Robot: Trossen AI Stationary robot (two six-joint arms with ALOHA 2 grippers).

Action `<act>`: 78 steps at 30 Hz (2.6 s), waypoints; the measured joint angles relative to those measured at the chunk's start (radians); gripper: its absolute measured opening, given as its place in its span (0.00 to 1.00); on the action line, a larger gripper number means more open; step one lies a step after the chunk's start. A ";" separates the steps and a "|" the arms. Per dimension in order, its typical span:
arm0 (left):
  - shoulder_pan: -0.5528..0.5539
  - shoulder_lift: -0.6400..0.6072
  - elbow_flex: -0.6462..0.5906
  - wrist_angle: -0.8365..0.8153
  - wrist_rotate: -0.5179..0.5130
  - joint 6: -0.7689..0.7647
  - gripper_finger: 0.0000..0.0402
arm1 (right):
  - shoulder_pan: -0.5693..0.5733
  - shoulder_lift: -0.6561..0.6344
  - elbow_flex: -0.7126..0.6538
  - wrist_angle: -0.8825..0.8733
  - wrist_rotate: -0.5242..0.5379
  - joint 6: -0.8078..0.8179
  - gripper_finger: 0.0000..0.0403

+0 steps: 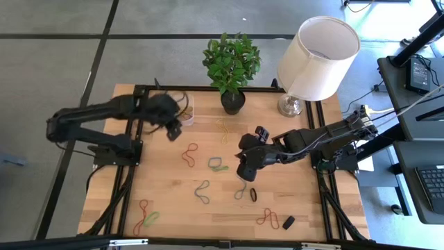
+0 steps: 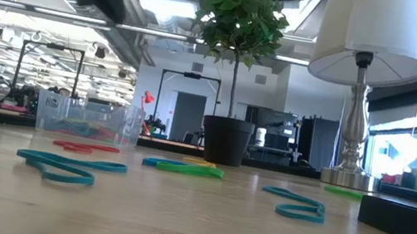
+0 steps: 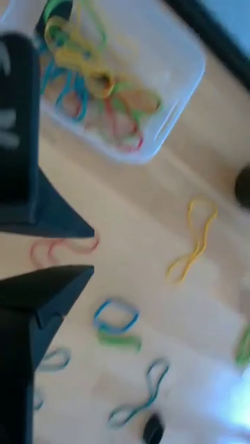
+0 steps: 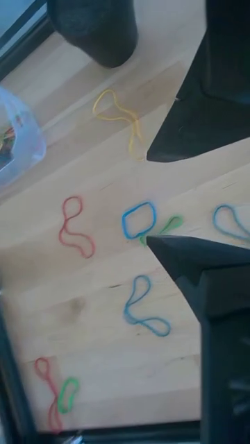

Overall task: Pick and place rubber bands into bin
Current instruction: Put the green rubber band into the transparent bin

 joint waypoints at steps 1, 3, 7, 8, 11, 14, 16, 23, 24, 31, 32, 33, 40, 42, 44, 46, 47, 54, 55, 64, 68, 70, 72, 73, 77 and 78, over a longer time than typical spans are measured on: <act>-0.053 -0.015 -0.012 0.002 -0.015 -0.039 0.12 | 0.000 0.000 0.000 0.014 0.000 -0.001 0.46; -0.160 -0.032 -0.038 0.004 -0.053 -0.149 0.04 | 0.000 0.000 0.000 0.036 0.000 0.001 0.46; -0.377 -0.030 -0.100 0.033 -0.144 -0.401 0.01 | 0.000 0.000 0.000 0.037 -0.005 -0.049 0.46; -0.431 -0.022 -0.111 0.052 -0.170 -0.461 0.00 | 0.000 0.000 0.000 0.025 -0.017 -0.073 0.46; -0.580 0.018 -0.120 0.087 -0.242 -0.627 0.00 | 0.013 0.000 0.000 -0.030 -0.063 -0.131 0.46; -0.700 0.075 -0.120 0.166 -0.265 -0.703 0.00 | 0.040 0.000 0.000 -0.139 -0.074 -0.106 0.46; -0.762 0.116 -0.120 0.216 -0.262 -0.748 0.00 | 0.056 -0.006 -0.019 -0.196 -0.074 -0.069 0.46; -0.861 0.276 -0.057 0.173 -0.125 -0.944 0.00 | 0.126 -0.117 -0.278 -0.152 -0.073 0.111 0.46; -0.869 0.301 -0.035 0.146 -0.106 -0.967 0.00 | 0.134 -0.138 -0.323 -0.132 -0.074 0.142 0.46; -0.941 0.446 0.073 0.057 -0.004 -1.076 0.00 | 0.163 -0.288 -0.583 0.035 -0.108 0.317 0.46; -0.953 0.461 0.075 0.055 0.019 -1.077 0.00 | 0.164 -0.307 -0.608 0.067 -0.122 0.327 0.46; -0.964 0.476 0.075 0.055 0.045 -1.078 0.01 | 0.164 -0.322 -0.632 0.094 -0.129 0.341 0.46; -1.054 0.571 0.073 0.057 0.152 -1.104 0.12 | 0.164 -0.382 -0.709 0.245 -0.167 0.341 0.46; -1.077 0.591 0.073 0.058 0.152 -1.106 0.17 | 0.164 -0.385 -0.714 0.255 -0.167 0.340 0.46; -1.098 0.613 0.073 0.058 0.151 -1.106 0.21 | 0.163 -0.385 -0.714 0.260 -0.167 0.339 0.46; -1.116 0.635 0.073 0.058 0.150 -1.106 0.25 | 0.163 -0.385 -0.714 0.263 -0.167 0.339 0.46; -1.125 0.647 0.073 0.058 0.149 -1.106 0.27 | 0.163 -0.385 -0.714 0.263 -0.167 0.339 0.46; -1.165 0.741 0.073 0.057 0.145 -1.125 0.29 | 0.163 -0.385 -0.714 0.288 -0.167 0.333 0.46; -1.165 0.754 0.073 0.057 0.145 -1.124 0.28 | 0.163 -0.385 -0.714 0.293 -0.167 0.321 0.46; -1.163 0.842 0.076 0.074 0.184 -1.045 0.16 | 0.162 -0.385 -0.714 0.340 -0.167 0.286 0.46; -1.150 0.823 0.072 0.083 0.191 -1.060 0.02 | 0.162 -0.385 -0.714 0.345 -0.167 0.286 0.46; -1.139 0.794 0.070 0.082 0.184 -1.063 0.01 | 0.162 -0.385 -0.714 0.345 -0.167 0.286 0.46; -1.124 0.740 0.072 0.045 0.163 -1.065 0.01 | 0.162 -0.385 -0.714 0.345 -0.167 0.286 0.46; -1.116 0.712 0.072 0.022 0.141 -1.064 0.01 | 0.162 -0.385 -0.714 0.345 -0.167 0.286 0.46; -1.062 0.581 0.072 -0.070 0.026 -1.027 0.01 | 0.162 -0.385 -0.714 0.358 -0.167 0.286 0.46; -1.043 0.546 0.072 -0.101 -0.004 -1.007 0.01 | 0.162 -0.385 -0.714 0.367 -0.167 0.286 0.46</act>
